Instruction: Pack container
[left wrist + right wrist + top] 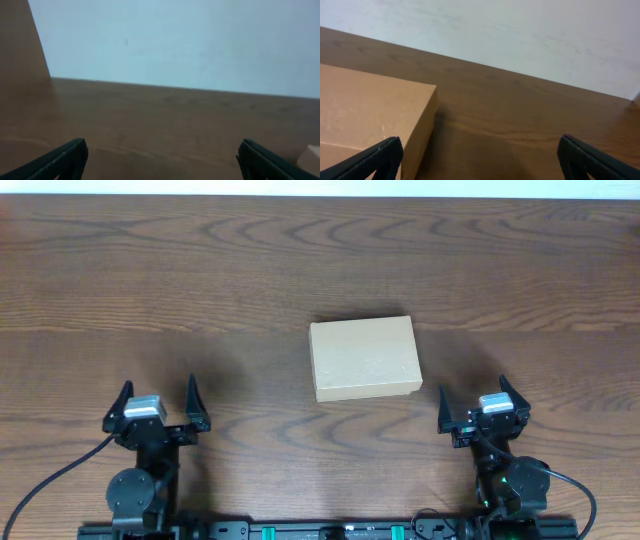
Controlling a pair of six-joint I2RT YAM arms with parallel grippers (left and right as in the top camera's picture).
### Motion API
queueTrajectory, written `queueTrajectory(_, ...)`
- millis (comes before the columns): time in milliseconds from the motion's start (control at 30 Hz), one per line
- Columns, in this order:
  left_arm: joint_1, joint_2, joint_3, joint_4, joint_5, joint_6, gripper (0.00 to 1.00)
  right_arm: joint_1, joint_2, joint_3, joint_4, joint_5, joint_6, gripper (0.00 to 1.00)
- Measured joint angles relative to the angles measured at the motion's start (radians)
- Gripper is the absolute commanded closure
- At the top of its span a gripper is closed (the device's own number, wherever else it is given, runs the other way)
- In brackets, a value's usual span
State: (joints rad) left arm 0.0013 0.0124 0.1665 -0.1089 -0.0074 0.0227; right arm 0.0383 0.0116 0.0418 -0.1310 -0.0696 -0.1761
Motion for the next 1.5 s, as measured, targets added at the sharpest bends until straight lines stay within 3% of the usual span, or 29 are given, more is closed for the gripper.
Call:
queueTrajectory(300,0.0,0.001,-0.103,-0.005,0.01,0.0,0.05,0.0,0.0,0.0,-0.001,0.0,0.001,0.01)
queueTrajectory(1500,0.0,0.0,-0.104,-0.005,0.027,-0.075,0.05,0.0,0.0,0.0,0.0,0.0,0.003,0.01)
